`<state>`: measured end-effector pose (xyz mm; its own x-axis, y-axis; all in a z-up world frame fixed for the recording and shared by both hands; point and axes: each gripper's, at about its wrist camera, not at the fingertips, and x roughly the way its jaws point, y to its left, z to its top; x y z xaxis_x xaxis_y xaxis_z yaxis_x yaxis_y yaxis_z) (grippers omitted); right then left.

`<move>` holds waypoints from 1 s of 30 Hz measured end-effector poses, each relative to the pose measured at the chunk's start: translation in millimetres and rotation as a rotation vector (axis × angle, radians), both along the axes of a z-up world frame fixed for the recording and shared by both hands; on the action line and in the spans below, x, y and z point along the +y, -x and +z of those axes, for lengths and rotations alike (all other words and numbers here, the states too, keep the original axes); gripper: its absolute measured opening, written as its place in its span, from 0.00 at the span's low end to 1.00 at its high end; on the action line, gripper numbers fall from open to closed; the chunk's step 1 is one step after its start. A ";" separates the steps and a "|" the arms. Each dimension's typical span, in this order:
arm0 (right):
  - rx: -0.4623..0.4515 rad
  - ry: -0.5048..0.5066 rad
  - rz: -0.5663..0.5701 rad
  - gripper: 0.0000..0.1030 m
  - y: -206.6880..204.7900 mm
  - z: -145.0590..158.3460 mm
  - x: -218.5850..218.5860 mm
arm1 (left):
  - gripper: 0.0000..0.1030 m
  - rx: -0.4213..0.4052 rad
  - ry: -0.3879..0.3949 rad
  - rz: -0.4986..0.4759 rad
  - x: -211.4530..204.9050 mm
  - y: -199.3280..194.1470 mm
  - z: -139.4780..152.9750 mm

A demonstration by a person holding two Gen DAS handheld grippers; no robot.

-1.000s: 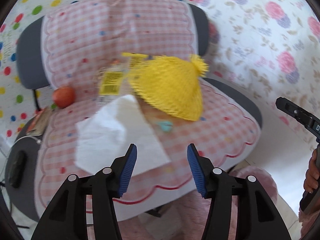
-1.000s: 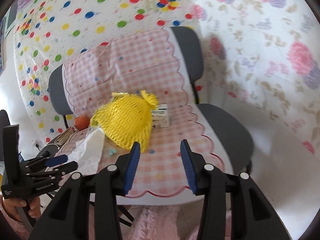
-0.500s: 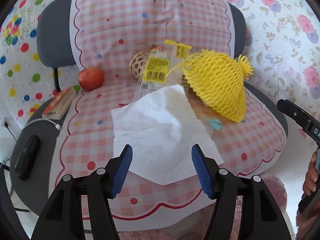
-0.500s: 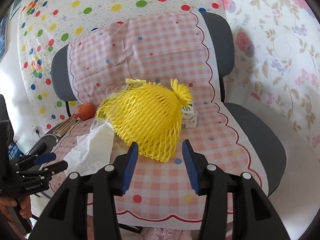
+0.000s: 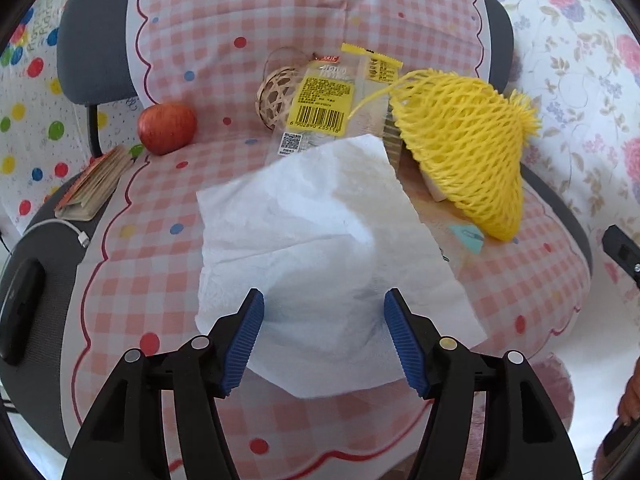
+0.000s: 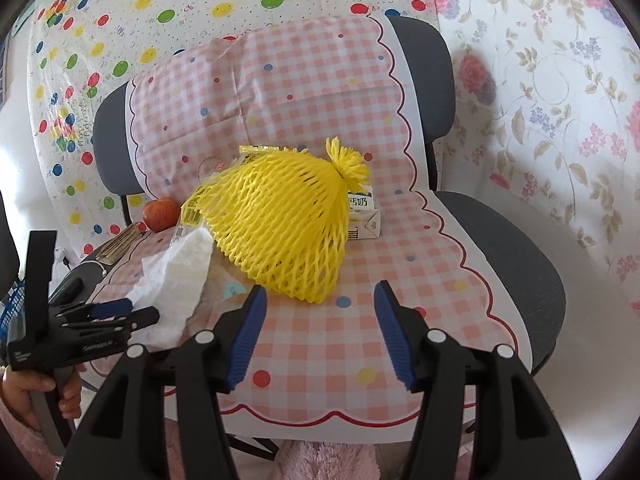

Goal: Collect trash
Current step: 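Grasp the white tissue with the left gripper and lift it, then grasp the clear snack bag with the right gripper while the left holds the tissue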

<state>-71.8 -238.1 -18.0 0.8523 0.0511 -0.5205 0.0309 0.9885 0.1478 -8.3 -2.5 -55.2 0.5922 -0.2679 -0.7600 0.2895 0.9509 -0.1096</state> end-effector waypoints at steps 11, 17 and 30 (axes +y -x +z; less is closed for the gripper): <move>0.012 0.009 -0.002 0.54 -2.3 -4.4 -0.5 | 0.03 -0.121 0.032 0.026 15.0 -2.4 30.0; 0.009 0.019 0.027 0.63 -3.7 0.5 7.1 | 0.02 -0.272 0.048 0.069 28.3 11.2 84.4; 0.124 -0.035 0.280 0.50 -21.8 -37.4 93.3 | 0.03 -0.174 0.011 0.089 59.2 33.0 48.8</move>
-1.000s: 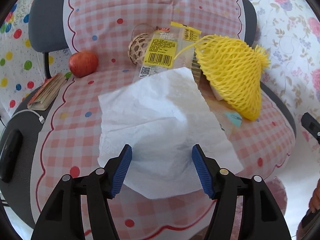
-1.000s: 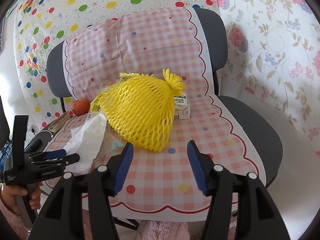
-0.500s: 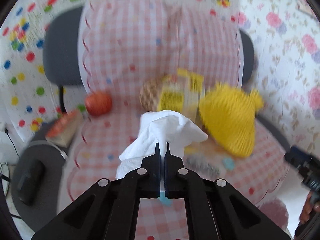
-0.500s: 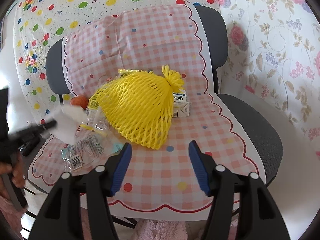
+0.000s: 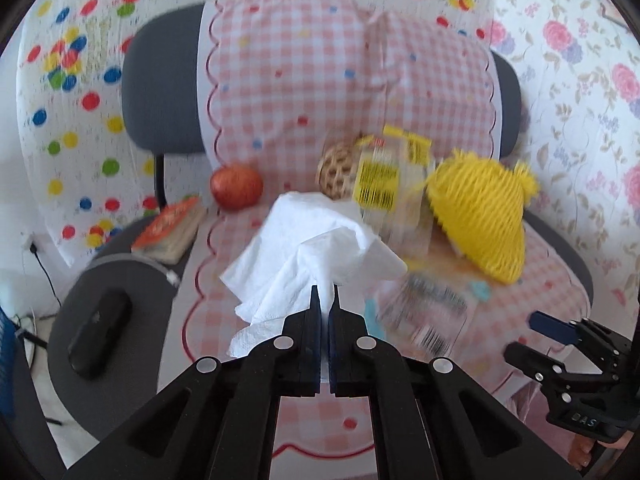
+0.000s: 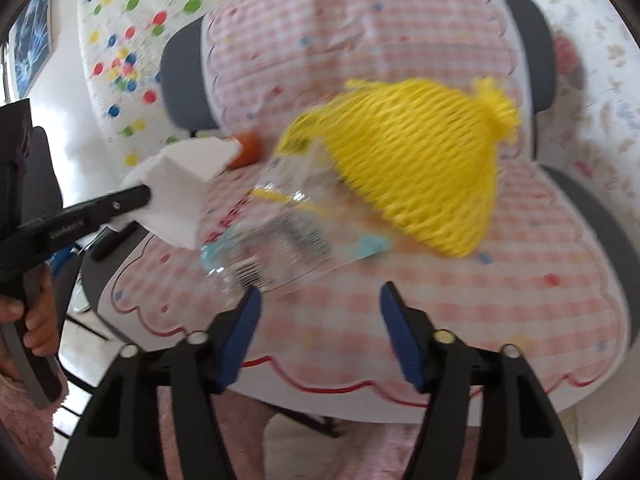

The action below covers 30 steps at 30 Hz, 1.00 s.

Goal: Collect trash
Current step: 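Grasp the clear snack bag with the right gripper while the left holds the tissue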

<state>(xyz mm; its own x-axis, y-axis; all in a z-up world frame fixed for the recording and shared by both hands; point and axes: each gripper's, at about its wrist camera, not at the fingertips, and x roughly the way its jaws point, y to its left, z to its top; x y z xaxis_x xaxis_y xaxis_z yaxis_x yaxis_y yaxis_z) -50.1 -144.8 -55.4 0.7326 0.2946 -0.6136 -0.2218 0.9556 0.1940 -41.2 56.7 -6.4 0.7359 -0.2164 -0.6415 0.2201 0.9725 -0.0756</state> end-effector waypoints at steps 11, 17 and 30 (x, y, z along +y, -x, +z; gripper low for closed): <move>0.101 -0.085 0.016 0.43 -20.7 -15.3 12.5 | 0.03 0.106 0.006 -0.130 -5.5 -1.7 -40.9; 0.101 -0.118 -0.015 0.45 -41.0 -13.7 4.9 | 0.03 0.124 0.011 -0.148 -7.2 -4.8 -46.8; 0.056 -0.158 -0.045 0.12 -67.4 -0.8 5.6 | 0.03 0.131 -0.001 -0.134 -10.1 -5.6 -40.6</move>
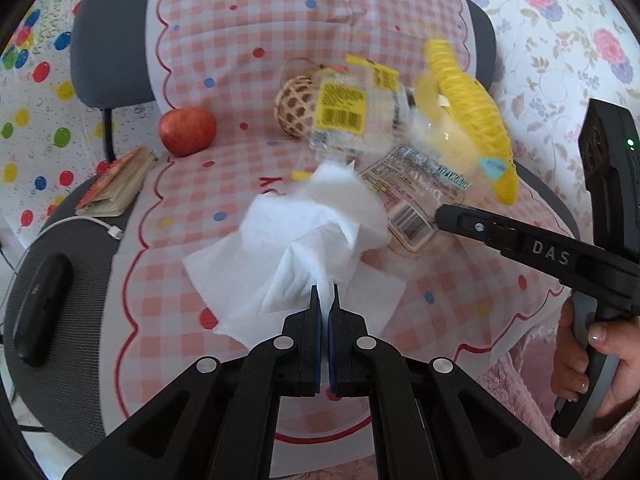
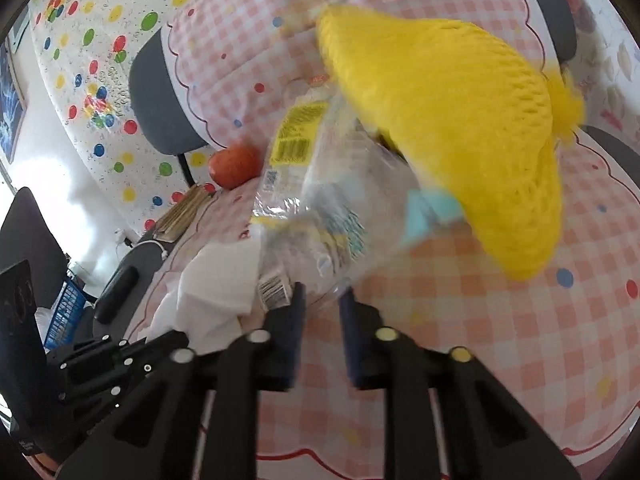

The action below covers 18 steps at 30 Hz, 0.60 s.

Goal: Collect trash
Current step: 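Grasp the clear snack bag with the right gripper while the left holds the tissue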

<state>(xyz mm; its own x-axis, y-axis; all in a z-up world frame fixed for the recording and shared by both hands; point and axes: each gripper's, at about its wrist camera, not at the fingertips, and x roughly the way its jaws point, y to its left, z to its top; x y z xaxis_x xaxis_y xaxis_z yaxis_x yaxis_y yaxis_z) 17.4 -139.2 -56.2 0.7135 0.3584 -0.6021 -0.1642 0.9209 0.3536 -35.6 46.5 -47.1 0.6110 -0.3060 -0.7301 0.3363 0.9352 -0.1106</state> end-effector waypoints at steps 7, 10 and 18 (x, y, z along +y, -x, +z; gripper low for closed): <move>-0.120 0.167 0.080 0.04 24.9 24.1 32.1 | 0.03 -0.041 0.007 0.075 17.3 7.4 22.5; -0.180 0.207 0.061 0.02 35.6 38.3 31.3 | 0.03 -0.070 0.012 0.090 20.8 9.9 33.9; -0.242 0.240 -0.022 0.02 52.6 61.6 0.8 | 0.03 -0.138 0.061 0.062 12.1 17.6 58.8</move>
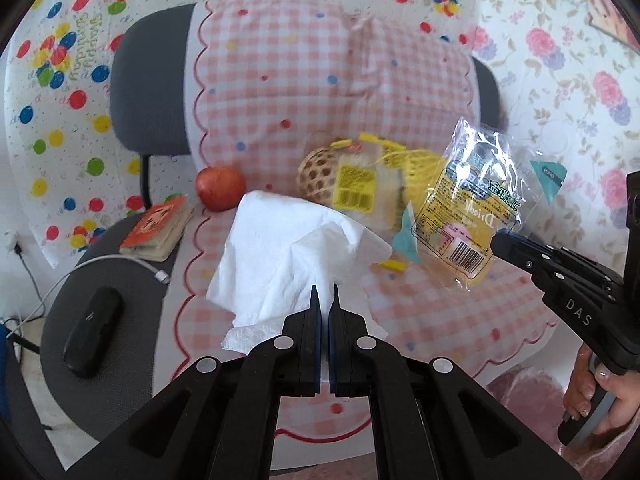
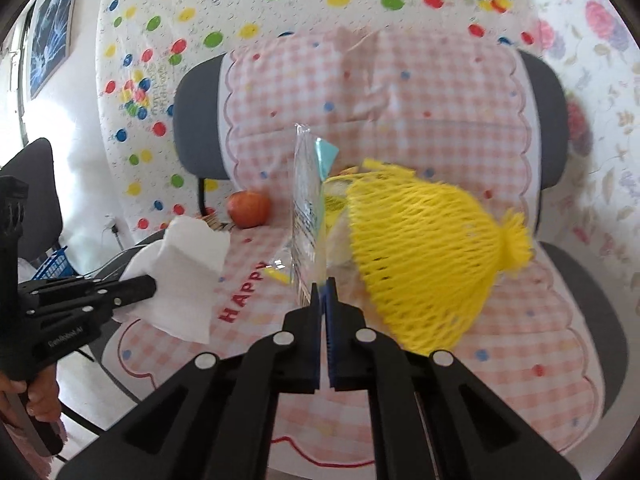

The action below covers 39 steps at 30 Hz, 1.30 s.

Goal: Collect trash
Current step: 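Grasp the clear snack bag with the right gripper while the left holds the tissue, then carry tissue and bag to the pink bin and open both grippers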

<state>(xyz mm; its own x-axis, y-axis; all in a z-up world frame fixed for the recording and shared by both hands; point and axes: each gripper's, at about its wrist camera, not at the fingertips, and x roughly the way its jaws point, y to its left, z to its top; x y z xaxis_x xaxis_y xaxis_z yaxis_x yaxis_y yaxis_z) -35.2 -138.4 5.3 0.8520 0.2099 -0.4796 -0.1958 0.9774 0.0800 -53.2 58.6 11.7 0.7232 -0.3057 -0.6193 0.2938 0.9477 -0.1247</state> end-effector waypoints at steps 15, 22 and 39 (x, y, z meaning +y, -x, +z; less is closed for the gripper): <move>-0.028 0.001 -0.195 0.02 65.0 5.2 -74.4 | 0.03 -0.069 0.015 -0.236 -90.9 29.7 8.0; -0.008 0.005 -0.340 0.02 106.7 -1.9 -117.2 | 0.03 -0.092 0.032 -0.390 -143.5 46.1 5.4; 0.175 0.048 -0.708 0.02 236.8 -60.2 -186.9 | 0.03 0.017 0.035 -0.827 -273.3 121.6 -49.8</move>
<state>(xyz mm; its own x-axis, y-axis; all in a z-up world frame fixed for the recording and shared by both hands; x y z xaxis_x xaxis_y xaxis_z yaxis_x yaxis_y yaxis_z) -272.0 -325.3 -54.9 0.6857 -0.3879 -0.6159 0.4964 0.8680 0.0060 -174.8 -214.7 -38.1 0.2471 -0.7546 -0.6080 0.8924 0.4217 -0.1607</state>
